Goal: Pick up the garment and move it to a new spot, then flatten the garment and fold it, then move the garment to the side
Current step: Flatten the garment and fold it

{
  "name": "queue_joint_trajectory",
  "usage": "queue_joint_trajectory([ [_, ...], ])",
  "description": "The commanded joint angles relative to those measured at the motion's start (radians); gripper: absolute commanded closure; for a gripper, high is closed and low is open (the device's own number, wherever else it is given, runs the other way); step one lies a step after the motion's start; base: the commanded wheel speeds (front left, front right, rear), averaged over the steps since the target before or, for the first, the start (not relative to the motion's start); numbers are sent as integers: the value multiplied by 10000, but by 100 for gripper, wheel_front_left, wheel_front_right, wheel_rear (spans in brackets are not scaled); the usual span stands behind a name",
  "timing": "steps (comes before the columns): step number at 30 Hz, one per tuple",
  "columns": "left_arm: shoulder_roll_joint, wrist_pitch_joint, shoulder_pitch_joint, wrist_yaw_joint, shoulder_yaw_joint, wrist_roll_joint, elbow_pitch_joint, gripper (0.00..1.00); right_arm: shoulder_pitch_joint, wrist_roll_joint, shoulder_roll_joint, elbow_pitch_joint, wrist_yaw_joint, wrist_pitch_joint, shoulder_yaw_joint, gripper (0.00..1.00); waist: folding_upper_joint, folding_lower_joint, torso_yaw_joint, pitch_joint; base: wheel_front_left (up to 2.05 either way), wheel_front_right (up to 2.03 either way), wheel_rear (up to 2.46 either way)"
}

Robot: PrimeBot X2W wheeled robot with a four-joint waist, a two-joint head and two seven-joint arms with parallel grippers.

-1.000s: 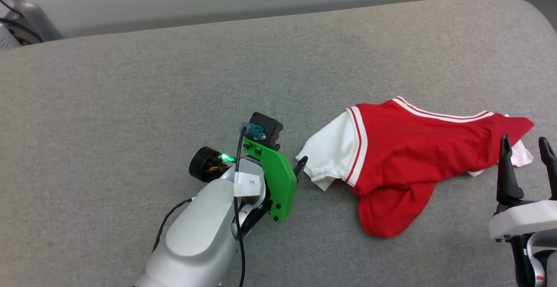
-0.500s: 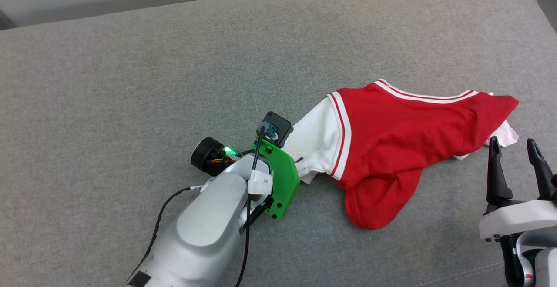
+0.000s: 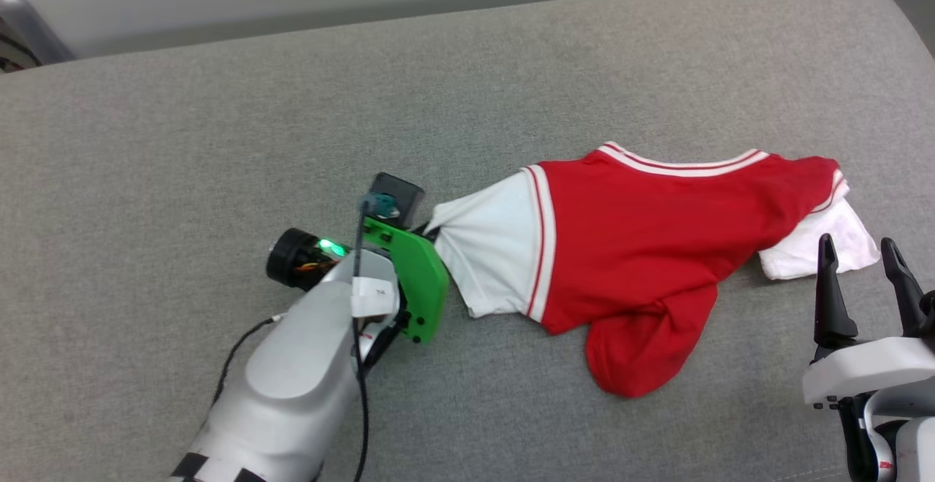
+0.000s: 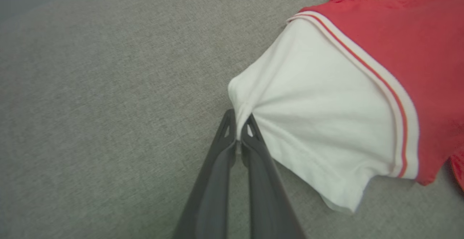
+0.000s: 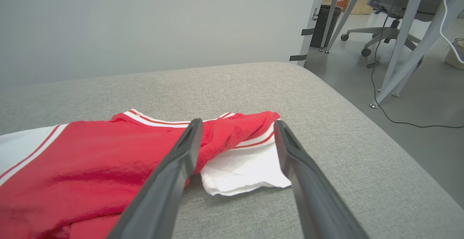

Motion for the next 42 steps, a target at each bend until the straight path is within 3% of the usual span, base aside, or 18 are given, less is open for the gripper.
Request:
queue_joint_trajectory([
  [1, 313, -216, 171, 135, 213, -100, -85, 100, 43, -51, -32, 38, -9, 62, -11, 0, 102, 0, 411, -475, 0, 0, 0],
  [11, 1873, -618, 911, 630, 1447, -758, -992, 100, 354, -12, -150, 129, -9, 413, 222, 0, 102, 0, 1089, -1158, 0, 0, 0],
  [18, 2410, -746, 1624, 693, 1901, -1193, -1091, 100, 388, 7, -155, 100, -9, 640, 388, 0, 102, 0, 1318, -1110, 0, 0, 0],
  [19, 2444, -818, 1701, 661, 1862, -1163, -1072, 54, 381, 15, -172, 115, -9, 666, 414, 0, 102, 0, 1354, -1087, 0, 0, 0],
  [20, 2437, -953, 1760, 676, 1877, -1168, -1054, 0, 370, 26, -193, 131, -9, 693, 436, 0, 102, 0, 1392, -1064, 0, 0, 0],
  [33, 2255, -4272, 2204, 600, 2189, -894, -1630, 0, 321, 220, -606, 110, -9, 861, 468, 0, 102, 0, 2018, -1462, 0, 0, 0],
  [37, 2179, -4631, 2858, 656, 2578, -856, -2587, 0, 461, 316, -683, -2, -9, 920, 463, 0, 102, 0, 2195, -1668, 0, 0, 0],
  [42, 1639, -4671, 4285, 647, 3715, -541, -4884, 0, 697, 439, -719, -167, -9, 1021, 417, 0, 102, 0, 2402, -1787, 0, 0, 0],
])
